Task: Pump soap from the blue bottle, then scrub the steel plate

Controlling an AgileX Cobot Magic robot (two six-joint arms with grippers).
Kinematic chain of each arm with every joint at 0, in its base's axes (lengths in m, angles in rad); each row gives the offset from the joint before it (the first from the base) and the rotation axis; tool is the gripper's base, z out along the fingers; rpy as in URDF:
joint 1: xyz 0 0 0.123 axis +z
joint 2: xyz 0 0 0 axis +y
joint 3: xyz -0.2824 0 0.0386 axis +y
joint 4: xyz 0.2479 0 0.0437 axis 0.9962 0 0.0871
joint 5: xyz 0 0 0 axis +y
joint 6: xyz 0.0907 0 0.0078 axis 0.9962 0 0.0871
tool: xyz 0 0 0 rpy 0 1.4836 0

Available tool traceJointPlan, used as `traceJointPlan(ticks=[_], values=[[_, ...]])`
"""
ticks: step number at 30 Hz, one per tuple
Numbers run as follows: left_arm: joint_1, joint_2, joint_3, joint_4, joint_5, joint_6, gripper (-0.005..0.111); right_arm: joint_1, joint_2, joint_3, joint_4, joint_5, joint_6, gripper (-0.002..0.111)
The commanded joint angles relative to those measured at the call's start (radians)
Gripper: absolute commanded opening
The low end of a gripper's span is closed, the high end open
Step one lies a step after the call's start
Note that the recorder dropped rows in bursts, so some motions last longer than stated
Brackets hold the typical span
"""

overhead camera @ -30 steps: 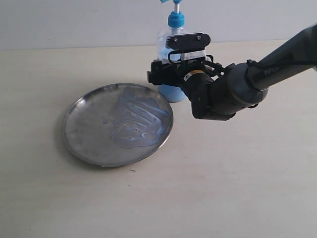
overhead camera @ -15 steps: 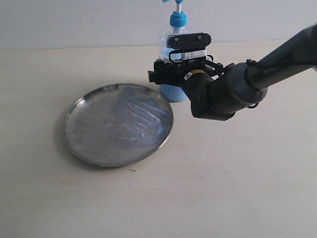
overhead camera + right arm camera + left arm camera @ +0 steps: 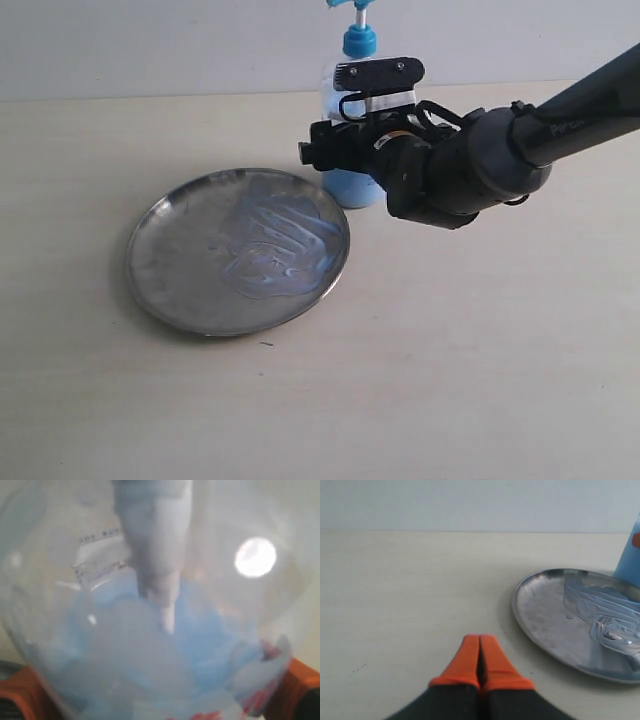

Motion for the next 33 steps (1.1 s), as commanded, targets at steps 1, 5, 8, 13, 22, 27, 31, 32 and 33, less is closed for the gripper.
traceJointPlan(ticks=[1,5,8,13,22,27,31,32,33], values=[[0.001,-0.006,0.003,0.000,-0.014,0.005,0.000,-0.001,-0.055,0.005,0.150,0.055,-0.176,0.000],[0.001,-0.006,0.003,0.000,-0.014,0.005,0.000,-0.001,-0.078,0.005,0.312,0.055,-0.379,0.000],[0.001,-0.006,0.003,0.000,-0.014,0.005,0.000,-0.001,-0.090,0.005,0.398,0.054,-0.475,0.000],[0.001,-0.006,0.003,0.000,-0.014,0.005,0.000,-0.001,-0.113,0.005,0.485,0.115,-0.562,0.000],[0.001,-0.006,0.003,0.000,-0.014,0.005,0.000,-0.001,-0.199,0.090,0.576,0.126,-0.645,0.000],[0.001,-0.006,0.003,0.000,-0.014,0.005,0.000,-0.001,-0.248,0.177,0.573,0.134,-0.621,0.000],[0.001,-0.006,0.003,0.000,-0.014,0.005,0.000,-0.001,-0.297,0.207,0.564,0.160,-0.592,0.000],[0.001,-0.006,0.003,0.000,-0.014,0.005,0.000,-0.001,-0.309,0.211,0.566,0.181,-0.592,0.000],[0.001,-0.006,0.003,0.000,-0.014,0.005,0.000,-0.001,-0.320,0.216,0.566,0.193,-0.587,0.000]])
